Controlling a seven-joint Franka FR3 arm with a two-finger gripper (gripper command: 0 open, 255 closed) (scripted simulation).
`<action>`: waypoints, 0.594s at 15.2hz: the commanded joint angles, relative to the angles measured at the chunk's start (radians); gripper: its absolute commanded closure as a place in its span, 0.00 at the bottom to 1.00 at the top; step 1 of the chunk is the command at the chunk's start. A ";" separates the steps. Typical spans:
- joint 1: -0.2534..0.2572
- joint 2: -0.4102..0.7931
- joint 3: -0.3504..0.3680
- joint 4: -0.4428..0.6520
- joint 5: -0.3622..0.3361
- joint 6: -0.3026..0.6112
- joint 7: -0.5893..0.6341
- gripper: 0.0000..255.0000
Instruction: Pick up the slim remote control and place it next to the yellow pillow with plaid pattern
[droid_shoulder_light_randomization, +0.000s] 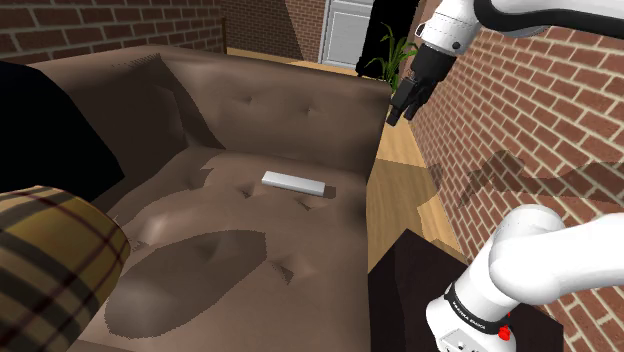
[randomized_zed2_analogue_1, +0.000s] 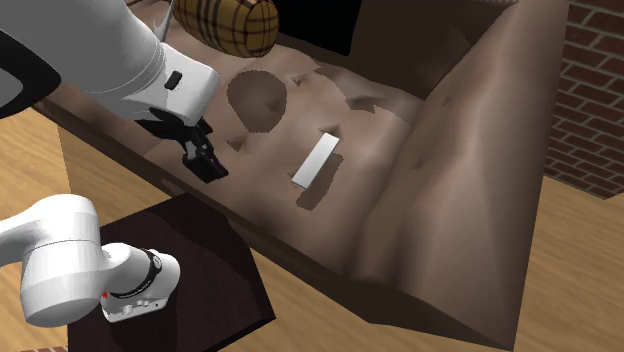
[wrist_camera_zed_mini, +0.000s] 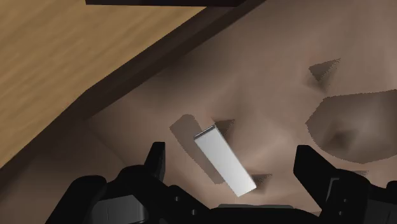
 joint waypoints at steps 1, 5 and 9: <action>0.000 0.000 0.000 0.000 0.000 0.000 0.000 0.00; 0.023 0.121 0.000 -0.008 -0.002 0.105 -0.045 0.00; 0.046 0.253 0.002 0.003 -0.003 0.202 -0.089 0.00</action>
